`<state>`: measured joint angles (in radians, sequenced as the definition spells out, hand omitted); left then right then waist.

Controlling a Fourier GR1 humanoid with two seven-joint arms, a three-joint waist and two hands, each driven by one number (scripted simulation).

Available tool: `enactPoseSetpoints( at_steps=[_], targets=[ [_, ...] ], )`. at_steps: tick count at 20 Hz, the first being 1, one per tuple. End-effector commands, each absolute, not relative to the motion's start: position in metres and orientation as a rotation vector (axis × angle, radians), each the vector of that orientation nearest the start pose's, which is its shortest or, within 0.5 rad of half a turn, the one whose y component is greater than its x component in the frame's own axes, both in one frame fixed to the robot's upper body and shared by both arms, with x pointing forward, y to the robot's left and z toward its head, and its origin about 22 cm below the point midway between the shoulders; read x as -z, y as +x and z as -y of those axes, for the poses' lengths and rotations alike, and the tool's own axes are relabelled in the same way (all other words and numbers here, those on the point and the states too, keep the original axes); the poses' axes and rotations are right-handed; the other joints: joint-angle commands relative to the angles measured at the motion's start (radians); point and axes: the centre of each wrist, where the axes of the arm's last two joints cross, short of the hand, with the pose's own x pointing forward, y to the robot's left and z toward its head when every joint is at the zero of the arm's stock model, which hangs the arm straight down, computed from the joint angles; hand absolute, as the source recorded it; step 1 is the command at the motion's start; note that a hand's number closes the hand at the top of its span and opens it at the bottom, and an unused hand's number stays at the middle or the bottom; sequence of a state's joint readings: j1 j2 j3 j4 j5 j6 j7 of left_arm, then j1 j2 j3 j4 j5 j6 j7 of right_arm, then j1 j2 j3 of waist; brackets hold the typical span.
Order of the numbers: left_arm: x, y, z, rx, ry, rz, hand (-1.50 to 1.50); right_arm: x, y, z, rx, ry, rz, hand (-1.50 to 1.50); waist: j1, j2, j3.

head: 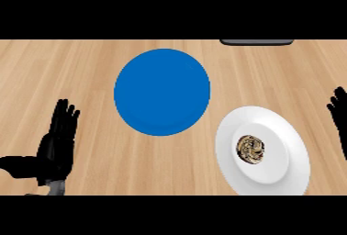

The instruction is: Pick the cupcake from the plate and place it in the plate

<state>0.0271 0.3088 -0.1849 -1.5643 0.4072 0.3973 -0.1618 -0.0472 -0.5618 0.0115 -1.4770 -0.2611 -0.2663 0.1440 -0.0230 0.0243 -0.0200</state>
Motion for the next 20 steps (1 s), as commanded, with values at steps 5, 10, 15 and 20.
enactPoseSetpoints(
  at_steps=[5, 10, 15, 20],
  targets=[
    [-0.006, 0.242, -0.293, 0.09, 0.189, 1.578, 0.0, -0.076, 0.294, 0.222, 0.137, -0.163, 1.521, 1.5, 0.055, -0.02, 0.018],
    [0.011, 0.238, -0.279, 0.135, 0.158, 1.519, 0.0, -0.047, 0.284, 0.212, 0.201, -0.666, 1.667, -1.5, 0.023, -0.022, 0.018],
    [0.021, 0.247, -0.292, 0.128, 0.154, 1.509, 0.0, -0.003, 0.244, 0.136, 0.132, -0.716, 1.771, -1.5, 0.018, -0.024, 0.019],
    [0.024, 0.237, -0.312, 0.133, 0.177, 1.511, 0.0, 0.016, 0.201, 0.139, 0.102, -0.903, 1.709, -1.5, 0.011, -0.028, 0.018]
  ],
)
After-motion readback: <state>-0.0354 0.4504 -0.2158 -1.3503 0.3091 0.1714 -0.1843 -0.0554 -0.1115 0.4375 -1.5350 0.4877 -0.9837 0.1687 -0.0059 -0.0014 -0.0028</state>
